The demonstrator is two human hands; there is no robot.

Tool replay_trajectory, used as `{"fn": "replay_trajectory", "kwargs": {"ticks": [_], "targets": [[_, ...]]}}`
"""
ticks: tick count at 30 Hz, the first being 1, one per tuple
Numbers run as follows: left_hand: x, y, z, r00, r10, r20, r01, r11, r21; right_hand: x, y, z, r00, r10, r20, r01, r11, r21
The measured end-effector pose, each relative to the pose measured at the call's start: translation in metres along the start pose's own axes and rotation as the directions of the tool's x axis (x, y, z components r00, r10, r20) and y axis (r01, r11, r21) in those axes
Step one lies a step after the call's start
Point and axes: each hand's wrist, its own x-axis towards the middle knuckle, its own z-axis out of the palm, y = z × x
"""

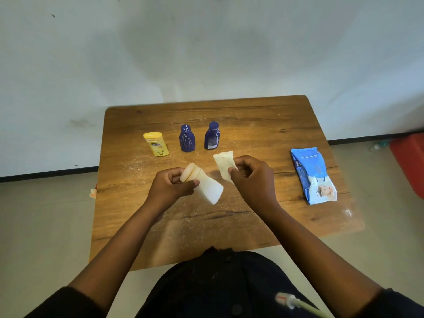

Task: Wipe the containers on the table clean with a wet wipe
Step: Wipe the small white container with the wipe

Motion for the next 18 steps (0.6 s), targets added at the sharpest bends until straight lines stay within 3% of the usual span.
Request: {"fn": "replay_trajectory", "kwargs": {"ticks": [3, 8, 13, 18], "targets": [[-0.014, 0.023, 0.001, 0.998, 0.035, 0.050, -0.027, 0.988, -0.150, -0.003, -0.016, 0.002, 0.962, -0.272, -0.030, 0.266, 0.954, -0.137], [-0.023, 0.048, 0.000, 0.993, 0.115, 0.033, -0.105, 0.968, -0.230, -0.018, -0.036, 0.009, 0.768, -0.635, 0.084, 0.632, 0.731, -0.255], [-0.029, 0.061, -0.012, 0.994, 0.111, -0.020, -0.112, 0.933, -0.341, -0.025, -0.031, -0.005, 0.668, -0.729, 0.153, 0.733, 0.608, -0.304], [-0.036, 0.063, -0.013, 0.995, 0.097, 0.001, -0.090, 0.930, -0.357, -0.027, -0.021, -0.017, 0.691, -0.702, 0.172, 0.716, 0.633, -0.296]]}}
